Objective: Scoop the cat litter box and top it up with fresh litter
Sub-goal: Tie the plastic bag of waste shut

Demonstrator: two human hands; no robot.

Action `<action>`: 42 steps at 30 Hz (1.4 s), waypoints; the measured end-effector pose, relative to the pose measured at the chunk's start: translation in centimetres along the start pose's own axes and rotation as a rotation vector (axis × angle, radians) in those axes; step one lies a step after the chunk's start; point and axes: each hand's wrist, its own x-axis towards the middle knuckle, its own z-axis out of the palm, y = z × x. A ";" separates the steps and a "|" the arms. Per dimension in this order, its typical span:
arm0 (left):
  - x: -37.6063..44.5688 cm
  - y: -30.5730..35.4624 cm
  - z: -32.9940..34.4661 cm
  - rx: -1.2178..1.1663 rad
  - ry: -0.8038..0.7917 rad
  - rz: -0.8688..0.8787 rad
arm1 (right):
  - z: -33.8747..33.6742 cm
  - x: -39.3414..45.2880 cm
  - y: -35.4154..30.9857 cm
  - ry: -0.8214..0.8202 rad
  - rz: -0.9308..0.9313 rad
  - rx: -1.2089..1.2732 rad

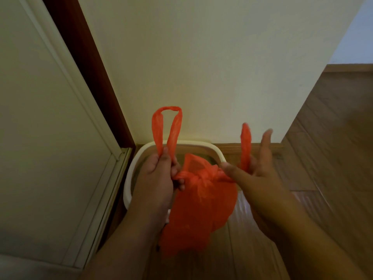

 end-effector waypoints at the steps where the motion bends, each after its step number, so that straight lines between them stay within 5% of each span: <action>1: -0.1 0.1 0.1 -0.067 0.002 -0.022 | 0.1 0.0 0.3 0.022 0.077 0.067; 4: 0.3 0.1 0.4 -0.219 -0.016 -0.075 | 0.2 0.1 0.9 0.051 0.256 0.259; 8: 0.2 0.3 0.8 -0.322 -0.076 -0.105 | 0.1 0.1 0.6 0.074 0.147 0.216; 17: -0.1 -0.2 0.4 0.054 -0.109 0.044 | 1.2 -0.5 -0.8 0.189 -0.129 0.217; 26: -0.2 -0.9 0.5 0.263 -0.027 0.049 | 0.4 -0.5 -1.3 0.018 -0.131 0.087; 32: 1.8 -0.5 -1.9 0.142 0.202 0.024 | -1.9 0.0 -1.4 0.132 -0.094 0.051; 42: -0.5 0.4 0.5 -0.136 -0.091 0.023 | -1.5 0.3 -1.7 0.147 -0.180 0.093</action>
